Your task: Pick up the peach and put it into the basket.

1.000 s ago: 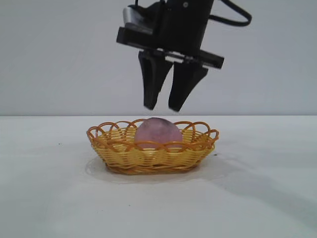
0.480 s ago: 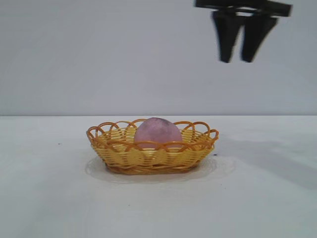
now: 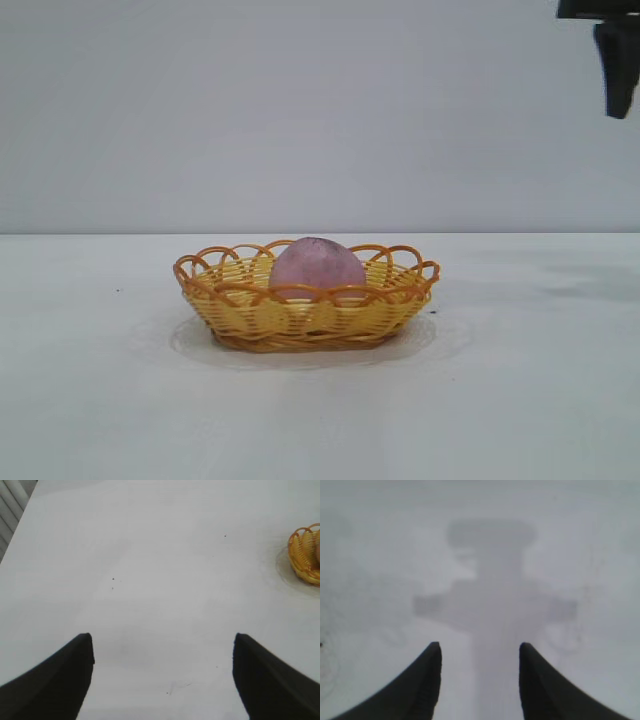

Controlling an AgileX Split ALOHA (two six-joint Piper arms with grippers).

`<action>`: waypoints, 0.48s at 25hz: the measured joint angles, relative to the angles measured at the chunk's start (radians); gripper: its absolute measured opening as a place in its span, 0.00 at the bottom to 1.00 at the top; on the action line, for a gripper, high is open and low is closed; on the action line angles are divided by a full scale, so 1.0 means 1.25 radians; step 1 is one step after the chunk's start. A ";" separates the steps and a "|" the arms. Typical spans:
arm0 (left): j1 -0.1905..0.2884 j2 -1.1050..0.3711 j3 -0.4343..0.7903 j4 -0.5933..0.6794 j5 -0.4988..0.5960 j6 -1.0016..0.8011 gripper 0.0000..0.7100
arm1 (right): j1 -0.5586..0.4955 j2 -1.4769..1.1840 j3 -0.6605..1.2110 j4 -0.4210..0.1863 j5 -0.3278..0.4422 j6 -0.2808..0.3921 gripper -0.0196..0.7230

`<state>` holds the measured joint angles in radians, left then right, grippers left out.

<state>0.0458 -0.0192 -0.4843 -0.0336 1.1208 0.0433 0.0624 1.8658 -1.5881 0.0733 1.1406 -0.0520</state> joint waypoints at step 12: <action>0.000 0.000 0.000 0.000 0.000 0.000 0.79 | -0.004 -0.173 0.054 -0.019 0.073 0.000 0.44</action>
<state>0.0458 -0.0192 -0.4843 -0.0336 1.1208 0.0433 0.0578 1.6501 -1.5201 0.0492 1.2320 -0.0520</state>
